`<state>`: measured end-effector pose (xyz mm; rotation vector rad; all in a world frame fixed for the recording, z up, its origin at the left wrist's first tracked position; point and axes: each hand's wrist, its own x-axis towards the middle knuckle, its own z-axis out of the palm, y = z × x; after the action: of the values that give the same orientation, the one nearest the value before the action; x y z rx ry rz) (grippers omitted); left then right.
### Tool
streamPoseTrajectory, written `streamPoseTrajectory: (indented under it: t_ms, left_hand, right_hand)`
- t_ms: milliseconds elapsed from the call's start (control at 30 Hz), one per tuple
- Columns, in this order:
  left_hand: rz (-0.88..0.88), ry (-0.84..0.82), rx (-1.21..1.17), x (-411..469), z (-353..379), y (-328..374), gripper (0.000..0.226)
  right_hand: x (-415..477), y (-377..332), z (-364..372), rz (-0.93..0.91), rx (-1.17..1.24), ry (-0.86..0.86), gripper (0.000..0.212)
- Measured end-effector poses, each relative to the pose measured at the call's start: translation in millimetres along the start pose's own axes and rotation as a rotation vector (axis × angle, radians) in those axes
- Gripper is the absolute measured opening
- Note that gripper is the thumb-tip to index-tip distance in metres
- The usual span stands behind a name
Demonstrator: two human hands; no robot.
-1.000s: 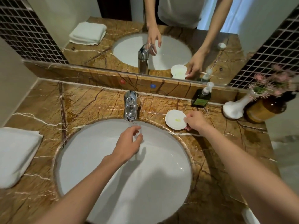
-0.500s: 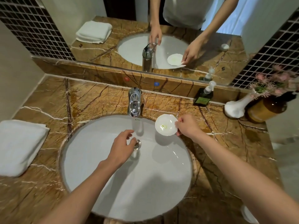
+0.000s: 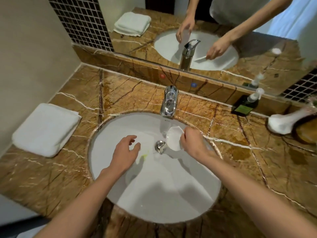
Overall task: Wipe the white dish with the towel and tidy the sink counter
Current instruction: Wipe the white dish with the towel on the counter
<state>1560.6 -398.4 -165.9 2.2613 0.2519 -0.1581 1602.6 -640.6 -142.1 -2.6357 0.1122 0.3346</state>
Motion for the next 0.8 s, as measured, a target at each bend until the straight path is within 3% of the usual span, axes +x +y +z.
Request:
streamPoseTrajectory:
  t_ms: [300, 400, 533, 800]
  left_hand:
    - [-0.027, 0.026, 0.0, -9, -12, -11, 0.036]
    - [-0.034, 0.036, -0.004, -12, -15, -15, 0.036]
    - [-0.039, 0.062, 0.01, -13, -25, -19, 0.036]
    - [-0.059, 0.172, 0.025, -9, -91, -36, 0.035]
  right_hand:
    - [-12, -14, 4, -0.231, -0.221, 0.03, 0.015]
    - [-15, -14, 12, -0.109, 0.023, 0.114, 0.012]
    - [-21, -36, 26, 0.241, 0.506, 0.029, 0.016]
    - [-9, -115, 64, 0.321, 0.764, -0.13, 0.016]
